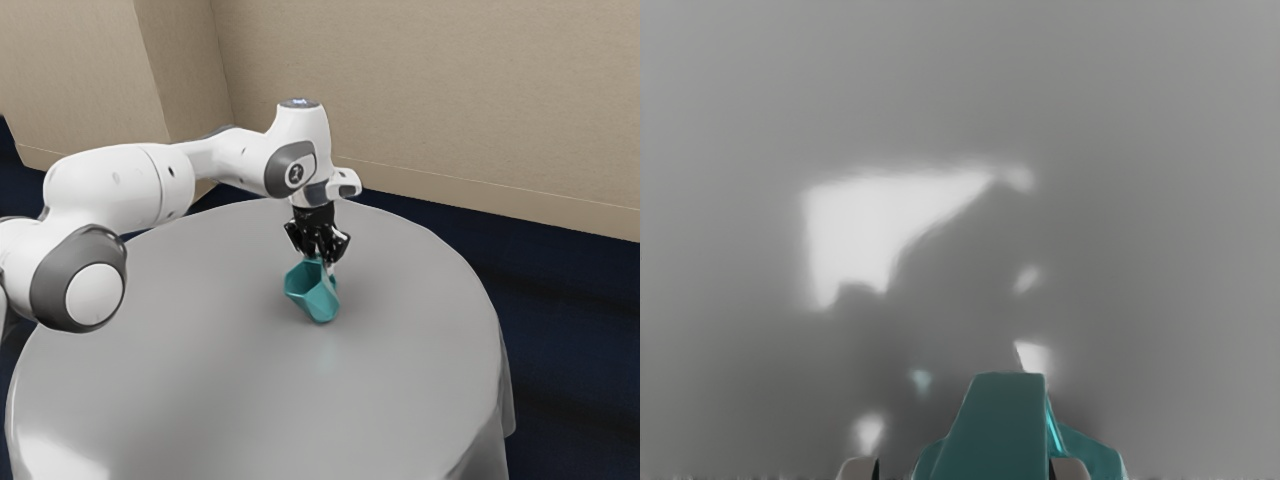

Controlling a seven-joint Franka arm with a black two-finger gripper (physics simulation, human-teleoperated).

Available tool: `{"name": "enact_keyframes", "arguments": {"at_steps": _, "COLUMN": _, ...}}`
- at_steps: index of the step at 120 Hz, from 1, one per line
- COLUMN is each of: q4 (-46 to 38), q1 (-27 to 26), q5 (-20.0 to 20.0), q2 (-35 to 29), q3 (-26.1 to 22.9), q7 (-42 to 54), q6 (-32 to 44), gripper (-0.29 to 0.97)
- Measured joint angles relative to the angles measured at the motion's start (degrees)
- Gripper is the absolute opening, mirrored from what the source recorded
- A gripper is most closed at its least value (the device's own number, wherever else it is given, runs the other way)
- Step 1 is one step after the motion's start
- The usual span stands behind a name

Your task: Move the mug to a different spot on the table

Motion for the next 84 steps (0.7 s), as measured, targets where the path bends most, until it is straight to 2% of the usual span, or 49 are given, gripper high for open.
{"name": "enact_keyframes", "arguments": {"at_steps": 45, "q4": -3.1, "q1": 0.1, "q5": -0.2, "q2": -5.1, "q3": 1.7, "q7": -0.4, "q6": -3.4, "gripper": 0.07}}
{"name": "enact_keyframes", "arguments": {"at_steps": 84, "q4": -4.1, "q1": 0.5, "q5": -6.9, "q2": -5.5, "q3": 8.2, "q7": -2.4, "q6": -18.1, "gripper": 0.05}}
